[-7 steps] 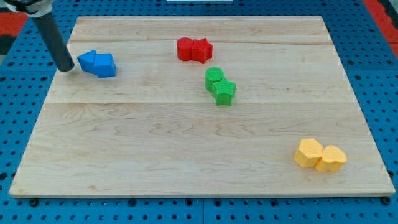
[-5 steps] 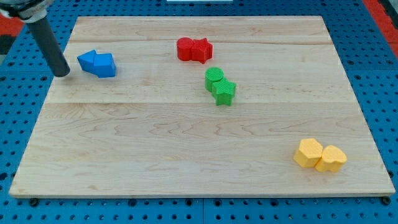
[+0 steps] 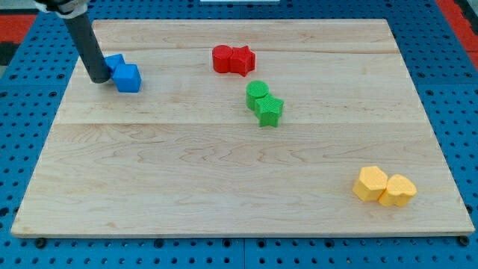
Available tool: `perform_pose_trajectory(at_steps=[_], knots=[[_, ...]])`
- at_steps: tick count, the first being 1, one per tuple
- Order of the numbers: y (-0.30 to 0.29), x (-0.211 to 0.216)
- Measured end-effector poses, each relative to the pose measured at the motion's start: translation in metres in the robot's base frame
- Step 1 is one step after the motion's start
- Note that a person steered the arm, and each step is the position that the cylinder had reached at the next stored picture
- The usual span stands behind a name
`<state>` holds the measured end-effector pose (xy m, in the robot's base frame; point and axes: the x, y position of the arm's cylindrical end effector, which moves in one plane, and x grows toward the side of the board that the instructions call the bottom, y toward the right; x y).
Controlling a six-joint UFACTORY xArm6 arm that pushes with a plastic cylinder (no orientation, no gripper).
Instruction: Slide the blue triangle to the top left
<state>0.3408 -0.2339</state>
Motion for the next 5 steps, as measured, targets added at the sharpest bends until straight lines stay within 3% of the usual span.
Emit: perform_pose_trajectory(at_steps=[1,3,5], knots=[[0.006,-0.021],[0.047,-0.027],[0.048,-0.038]])
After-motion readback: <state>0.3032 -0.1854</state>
